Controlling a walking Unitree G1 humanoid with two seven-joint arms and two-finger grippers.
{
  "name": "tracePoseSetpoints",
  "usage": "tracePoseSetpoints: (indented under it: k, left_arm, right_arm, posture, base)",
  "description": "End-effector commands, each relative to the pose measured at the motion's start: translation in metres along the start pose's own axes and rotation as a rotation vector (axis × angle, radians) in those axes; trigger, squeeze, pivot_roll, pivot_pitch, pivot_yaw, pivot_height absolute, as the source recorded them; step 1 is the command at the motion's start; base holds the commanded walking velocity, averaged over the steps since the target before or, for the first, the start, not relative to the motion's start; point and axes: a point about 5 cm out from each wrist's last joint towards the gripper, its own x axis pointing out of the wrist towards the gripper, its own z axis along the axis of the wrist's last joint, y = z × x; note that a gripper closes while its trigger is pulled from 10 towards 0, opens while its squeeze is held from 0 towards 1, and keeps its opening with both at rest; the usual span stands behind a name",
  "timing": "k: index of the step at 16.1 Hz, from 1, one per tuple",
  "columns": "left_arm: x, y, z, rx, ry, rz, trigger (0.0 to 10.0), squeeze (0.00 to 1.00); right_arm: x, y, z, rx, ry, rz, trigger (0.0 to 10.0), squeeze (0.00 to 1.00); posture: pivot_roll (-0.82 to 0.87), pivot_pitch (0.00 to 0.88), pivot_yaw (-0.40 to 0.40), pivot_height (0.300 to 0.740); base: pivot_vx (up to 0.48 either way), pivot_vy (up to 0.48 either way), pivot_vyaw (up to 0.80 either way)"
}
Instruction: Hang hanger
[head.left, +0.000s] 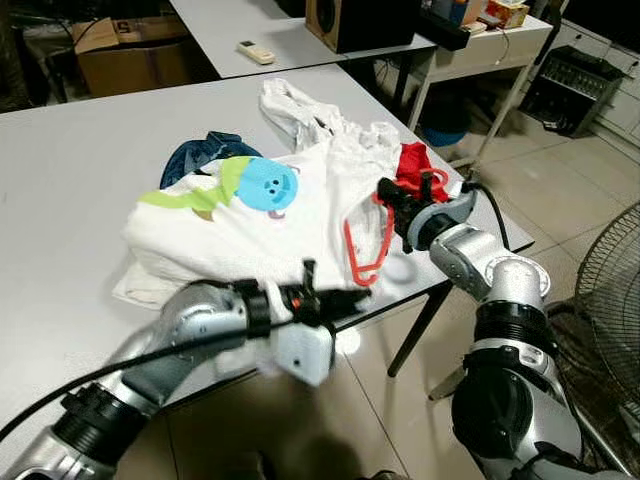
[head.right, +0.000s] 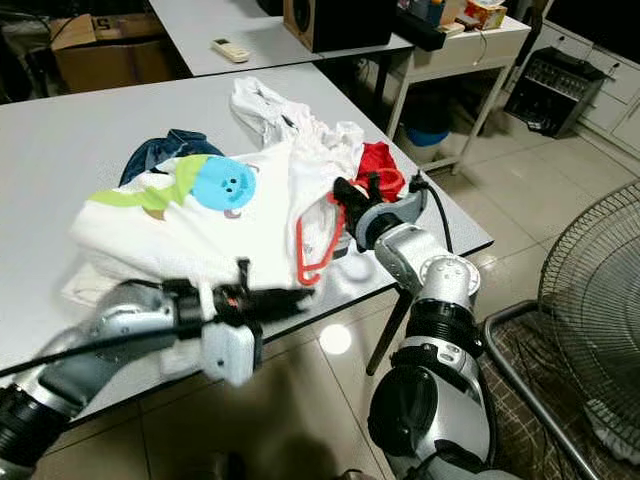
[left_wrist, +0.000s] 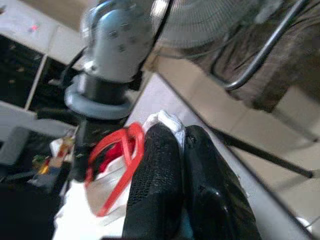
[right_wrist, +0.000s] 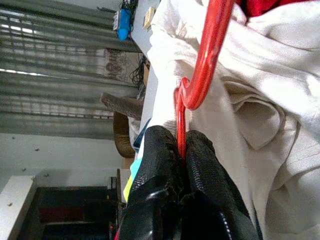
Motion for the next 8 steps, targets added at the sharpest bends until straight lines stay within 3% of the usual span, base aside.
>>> tracePoseSetpoints:
  k: [1, 4, 8]
  left_arm:
    - [-0.005, 0.010, -0.003, 0.037, 0.020, 0.027, 0.0, 0.00]
    - [-0.016, 0.015, -0.009, 0.048, 0.057, 0.046, 0.0, 0.00]
    - [-0.041, 0.033, -0.015, 0.089, 0.081, 0.113, 0.0, 0.00]
  right_arm:
    - [0.000, 0.002, 0.002, -0.031, -0.006, 0.005, 10.0, 0.00]
    - [-0.002, -0.001, 0.005, -0.041, -0.012, 0.012, 10.0, 0.00]
    - [-0.008, -0.007, 0.015, -0.047, -0.038, 0.006, 10.0, 0.00]
  posture:
    - [0.09, 0.050, -0.058, 0.740]
    - [0.10, 0.050, -0.056, 0.740]
    - [0.11, 0.053, -0.051, 0.740]
  base:
    - [0.000, 0.000, 0.00]
    - [0.000, 0.000, 0.00]
    - [0.000, 0.000, 0.00]
